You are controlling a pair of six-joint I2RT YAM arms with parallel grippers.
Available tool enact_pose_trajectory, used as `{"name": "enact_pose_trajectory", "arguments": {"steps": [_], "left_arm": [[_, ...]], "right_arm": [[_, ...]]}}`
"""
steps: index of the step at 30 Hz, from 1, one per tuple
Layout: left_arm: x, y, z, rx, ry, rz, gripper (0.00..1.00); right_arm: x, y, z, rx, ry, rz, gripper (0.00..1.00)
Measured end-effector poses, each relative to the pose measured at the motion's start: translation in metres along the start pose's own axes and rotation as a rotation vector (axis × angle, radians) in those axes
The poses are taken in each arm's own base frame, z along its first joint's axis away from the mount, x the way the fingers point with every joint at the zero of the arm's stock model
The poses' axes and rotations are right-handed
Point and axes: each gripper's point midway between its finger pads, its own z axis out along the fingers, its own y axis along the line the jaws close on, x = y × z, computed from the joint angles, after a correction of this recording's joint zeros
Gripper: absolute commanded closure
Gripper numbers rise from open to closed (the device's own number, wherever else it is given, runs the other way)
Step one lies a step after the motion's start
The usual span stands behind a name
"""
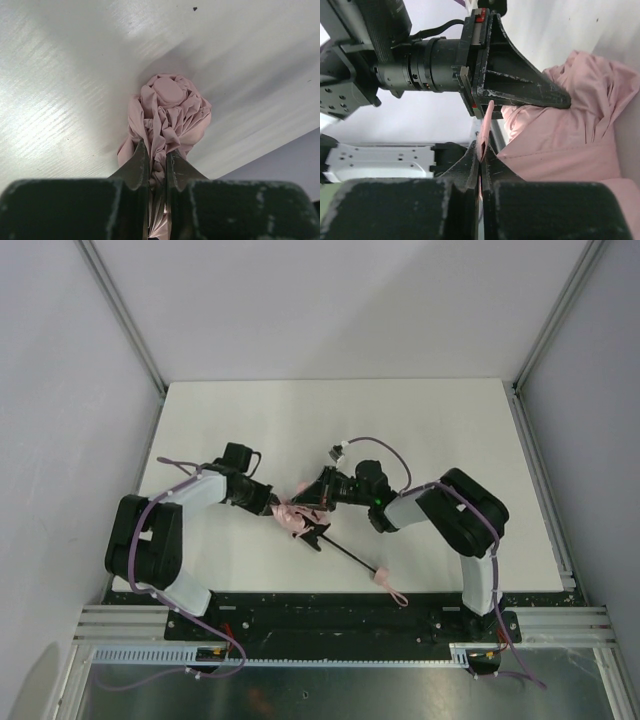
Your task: Put away the umbrella
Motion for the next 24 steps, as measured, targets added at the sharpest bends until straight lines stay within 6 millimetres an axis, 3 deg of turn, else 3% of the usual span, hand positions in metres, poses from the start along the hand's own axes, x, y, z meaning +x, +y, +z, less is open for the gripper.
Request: {"name": "enact_pose_trajectory", "arguments": {"steps": [3,6,14,20,24], "left_arm": [[0.000,0.001,0.001,-0.004,-0.008,0.006,1.00],[-0.001,0.001,0.001,-0.007,-0.015,0.015,1.00],[0.003,0.005,0.000,-0.026,-0.006,0.039,1.00],[0.001,0.004,0.000,-0.052,-0.018,0.063,1.00],[-0.001,0.003,0.000,-0.062,-0.031,0.062,1.00]], "right_arm": [[0.004,0.003,0.002,-0.001,0.008,0.112,1.00],[0.011,0.006,0.004,0.001,0.021,0.113,1.00],[0.037,0.007,0.004,0.149,0.114,-0.142,1.00],[0.067,-0.019,0.009,0.225,0.238,-0.449,1.00],[0.071,-0.052,0.018,0.295,0.260,-0.582,1.00]]}}
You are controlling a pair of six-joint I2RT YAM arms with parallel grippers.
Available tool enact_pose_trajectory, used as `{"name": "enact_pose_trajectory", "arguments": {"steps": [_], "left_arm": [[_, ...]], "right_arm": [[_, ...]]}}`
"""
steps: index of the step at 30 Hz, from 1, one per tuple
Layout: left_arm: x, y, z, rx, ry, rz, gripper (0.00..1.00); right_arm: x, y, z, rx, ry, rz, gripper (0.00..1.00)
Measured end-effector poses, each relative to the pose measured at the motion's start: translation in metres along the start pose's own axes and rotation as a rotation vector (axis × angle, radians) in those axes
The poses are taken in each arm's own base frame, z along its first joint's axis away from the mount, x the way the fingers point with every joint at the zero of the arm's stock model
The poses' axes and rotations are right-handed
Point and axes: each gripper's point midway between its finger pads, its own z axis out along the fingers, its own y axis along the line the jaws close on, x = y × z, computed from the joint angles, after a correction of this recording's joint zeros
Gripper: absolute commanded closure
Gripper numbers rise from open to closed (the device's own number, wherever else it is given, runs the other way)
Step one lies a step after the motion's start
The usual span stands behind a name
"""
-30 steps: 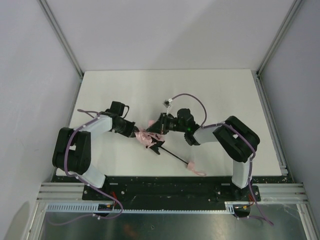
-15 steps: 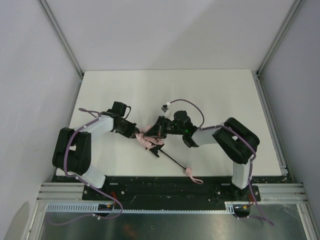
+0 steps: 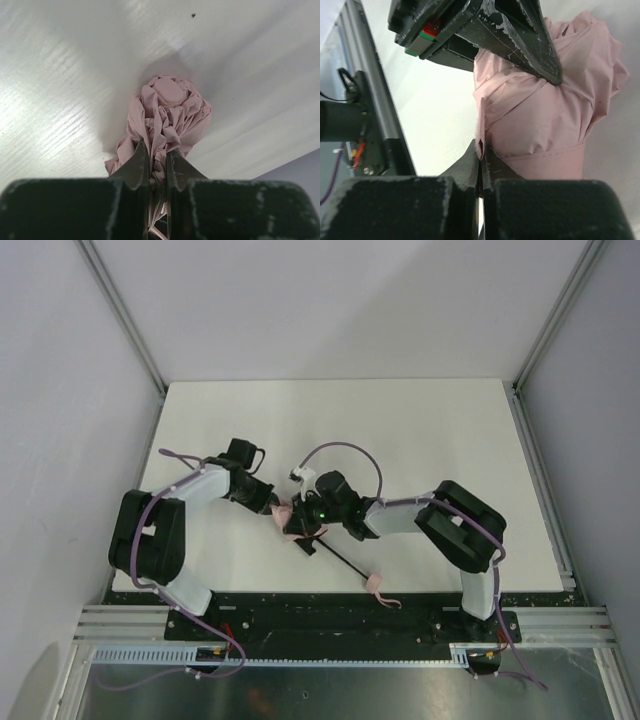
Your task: Put away the umbrella
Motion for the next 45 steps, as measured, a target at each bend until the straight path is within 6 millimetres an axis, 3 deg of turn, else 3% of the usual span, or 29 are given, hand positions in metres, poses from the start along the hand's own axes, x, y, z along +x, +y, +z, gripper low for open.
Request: {"name": "enact_pose_trajectory", "arguments": {"steps": [8,10,14,19,26,30,32,36,38,42,45], "left_arm": [[-0.015,-0.014,0.002,0.023,-0.048,-0.023,0.98],[-0.017,-0.019,0.003,0.033,-0.056,-0.028,0.83],[-0.021,-0.027,0.005,0.044,-0.064,-0.011,0.34],[-0.029,-0.030,-0.001,0.045,-0.095,0.045,0.04],[-0.053,-0.055,-0.031,0.194,-0.153,0.180,0.01],[-0.053,-0.079,-0.051,0.352,-0.180,0.336,0.13],[-0.045,-0.084,-0.059,0.447,-0.206,0.438,0.14],[-0.017,-0.074,-0.072,0.591,-0.292,0.689,0.02],[0.000,-0.082,-0.082,0.652,-0.349,0.867,0.01],[0.033,-0.104,-0.094,0.701,-0.471,1.269,0.11],[0.050,-0.108,-0.095,0.690,-0.561,1.611,0.11]], "right_arm": [[-0.011,-0.033,0.009,0.028,-0.087,-0.010,1.00],[-0.015,-0.040,0.005,-0.009,-0.105,0.031,1.00],[-0.014,-0.056,0.000,-0.100,-0.113,0.149,1.00],[-0.015,-0.082,-0.013,-0.183,-0.128,0.320,1.00],[-0.031,-0.106,-0.037,-0.239,-0.153,0.514,1.00],[-0.035,-0.111,-0.044,-0.253,-0.142,0.583,1.00],[-0.036,-0.112,-0.045,-0.261,-0.132,0.609,1.00],[-0.038,-0.114,-0.047,-0.269,-0.101,0.640,1.00],[-0.039,-0.117,-0.048,-0.272,-0.080,0.651,1.00],[-0.043,-0.123,-0.050,-0.270,-0.055,0.654,1.00],[-0.044,-0.127,-0.052,-0.265,-0.040,0.652,1.00]]}}
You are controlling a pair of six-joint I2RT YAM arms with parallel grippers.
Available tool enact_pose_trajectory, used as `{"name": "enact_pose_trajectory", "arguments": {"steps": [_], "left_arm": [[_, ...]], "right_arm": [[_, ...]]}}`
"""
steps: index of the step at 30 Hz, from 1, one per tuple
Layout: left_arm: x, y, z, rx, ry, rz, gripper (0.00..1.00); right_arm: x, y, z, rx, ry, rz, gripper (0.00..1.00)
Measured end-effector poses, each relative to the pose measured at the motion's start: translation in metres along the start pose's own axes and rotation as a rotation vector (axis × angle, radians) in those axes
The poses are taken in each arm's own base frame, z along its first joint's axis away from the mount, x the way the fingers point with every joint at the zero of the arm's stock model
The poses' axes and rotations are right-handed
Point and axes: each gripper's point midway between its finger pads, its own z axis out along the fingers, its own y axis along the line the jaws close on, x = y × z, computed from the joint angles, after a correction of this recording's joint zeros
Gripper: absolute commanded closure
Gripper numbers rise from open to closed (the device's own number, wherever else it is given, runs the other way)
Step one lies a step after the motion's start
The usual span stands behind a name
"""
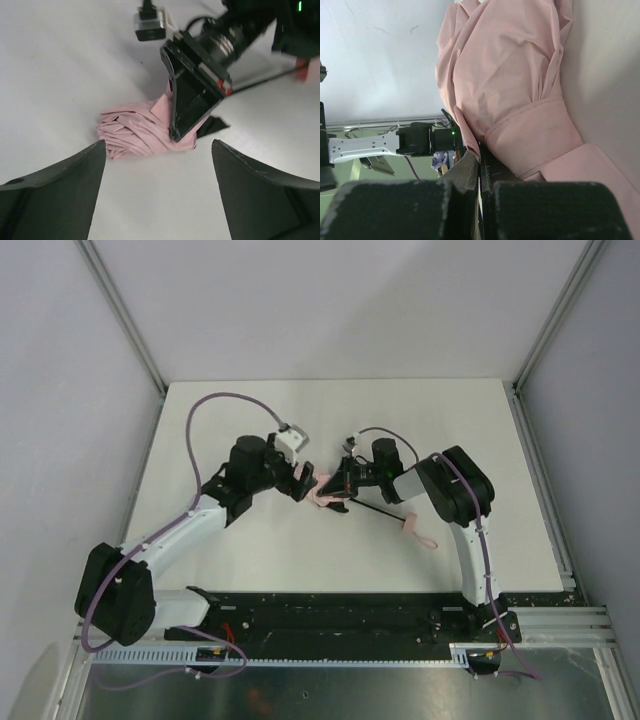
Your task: Put away the umbrella
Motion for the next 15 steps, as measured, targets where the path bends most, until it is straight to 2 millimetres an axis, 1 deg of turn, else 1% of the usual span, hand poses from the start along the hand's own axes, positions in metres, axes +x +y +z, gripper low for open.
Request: {"name": "enact_pose_trajectory", "arguments": {"steps": [2,4,7,12,15], "left_arm": [[0.005,-0.003,0.002,0.028,0.018,0.171,0.09],[0.012,0.001,0.006,0.049,0.041,0.330,0.05],[0.030,0.010,0.017,0.067,0.100,0.479,0.01],[0.066,0.022,0.035,0.101,0.212,0.624,0.01],[0.084,0.030,0.047,0.102,0.267,0.689,0.00]], "right_arm": [[-0.002,-0.001,-0.002,0.005,0.009,-0.004,1.00],[-0.003,-0.002,-0.003,0.009,0.017,-0.006,1.00],[-0.004,-0.002,-0.004,0.013,0.026,-0.009,1.00],[-0.006,-0.003,-0.007,0.012,0.032,-0.013,1.00],[-0.010,-0.005,-0.013,0.014,0.031,-0.007,1.00]]}}
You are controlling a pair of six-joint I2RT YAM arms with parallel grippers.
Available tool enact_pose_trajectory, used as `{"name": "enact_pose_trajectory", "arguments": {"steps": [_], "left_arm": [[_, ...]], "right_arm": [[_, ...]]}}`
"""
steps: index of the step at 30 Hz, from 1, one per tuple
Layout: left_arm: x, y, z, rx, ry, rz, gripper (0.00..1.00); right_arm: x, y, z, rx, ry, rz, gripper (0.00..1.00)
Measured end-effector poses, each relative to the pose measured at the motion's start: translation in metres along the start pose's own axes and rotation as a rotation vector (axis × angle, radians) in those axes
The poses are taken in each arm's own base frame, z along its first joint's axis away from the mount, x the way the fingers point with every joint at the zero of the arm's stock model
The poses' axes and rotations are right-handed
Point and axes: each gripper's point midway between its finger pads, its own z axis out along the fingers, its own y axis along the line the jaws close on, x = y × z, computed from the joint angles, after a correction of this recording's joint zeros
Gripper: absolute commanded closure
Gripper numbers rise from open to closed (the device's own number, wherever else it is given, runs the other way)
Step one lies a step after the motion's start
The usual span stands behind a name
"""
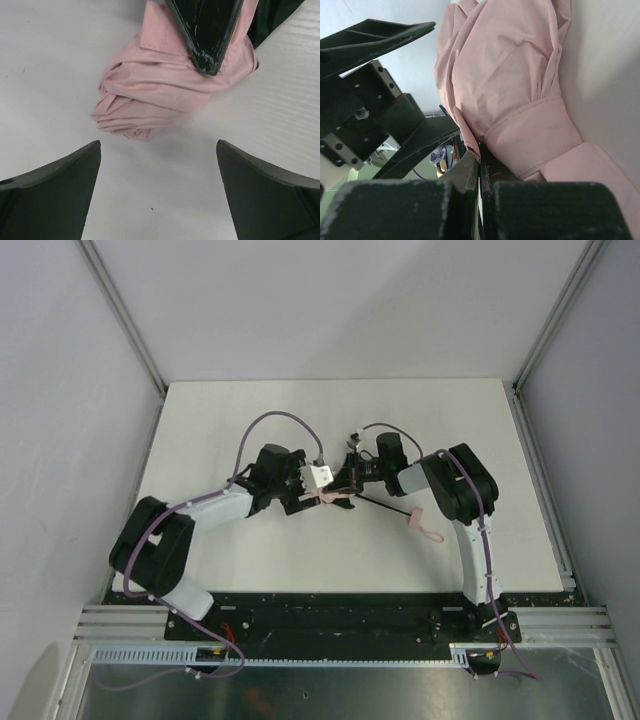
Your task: Put away the umbrella
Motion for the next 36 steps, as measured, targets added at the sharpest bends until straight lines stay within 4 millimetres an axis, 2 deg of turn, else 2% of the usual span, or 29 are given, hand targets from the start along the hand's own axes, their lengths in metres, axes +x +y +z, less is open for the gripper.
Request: {"name": "enact_pose_trajectory", "arguments": {"steps": [3,8,11,14,16,21,25,27,32,36], "left_arm": [[0.007,0.004,0.011,-0.020,0.025,0.058,0.01],[0.001,0.017,0.024,-0.081,0.009,0.150,0.01],[-0.003,0.014,0.034,-0.086,0.001,0.192,0.01],[-0.006,0.011,0.044,-0.072,-0.003,0.221,0.06],[-0.011,0.012,0.051,-0.067,-0.007,0.240,0.18],[-0.021,0.014,0.067,-0.027,-0.008,0.257,0.65],[-0.024,0.011,0.070,0.009,-0.001,0.266,0.94],[-0.023,0.009,0.069,0.029,0.006,0.262,0.99],[-0.025,0.000,0.062,0.111,-0.001,0.210,1.00],[-0.026,-0.018,0.040,0.220,-0.024,0.048,1.00]], "right_arm": [[-0.004,-0.002,-0.006,0.002,-0.006,0.005,1.00],[-0.008,-0.004,-0.011,0.007,-0.008,0.008,1.00],[-0.008,-0.004,-0.013,0.011,-0.008,0.010,1.00],[-0.009,-0.005,-0.015,0.014,-0.010,0.010,1.00],[-0.010,-0.005,-0.016,0.015,-0.012,0.011,1.00],[-0.013,-0.006,-0.019,0.017,-0.019,0.010,1.00],[-0.015,-0.005,-0.023,0.019,-0.023,0.018,1.00],[-0.016,-0.004,-0.024,0.020,-0.024,0.020,1.00],[-0.014,0.001,-0.027,0.027,-0.012,0.041,1.00],[-0.003,0.010,-0.031,0.047,0.022,0.077,1.00]]}}
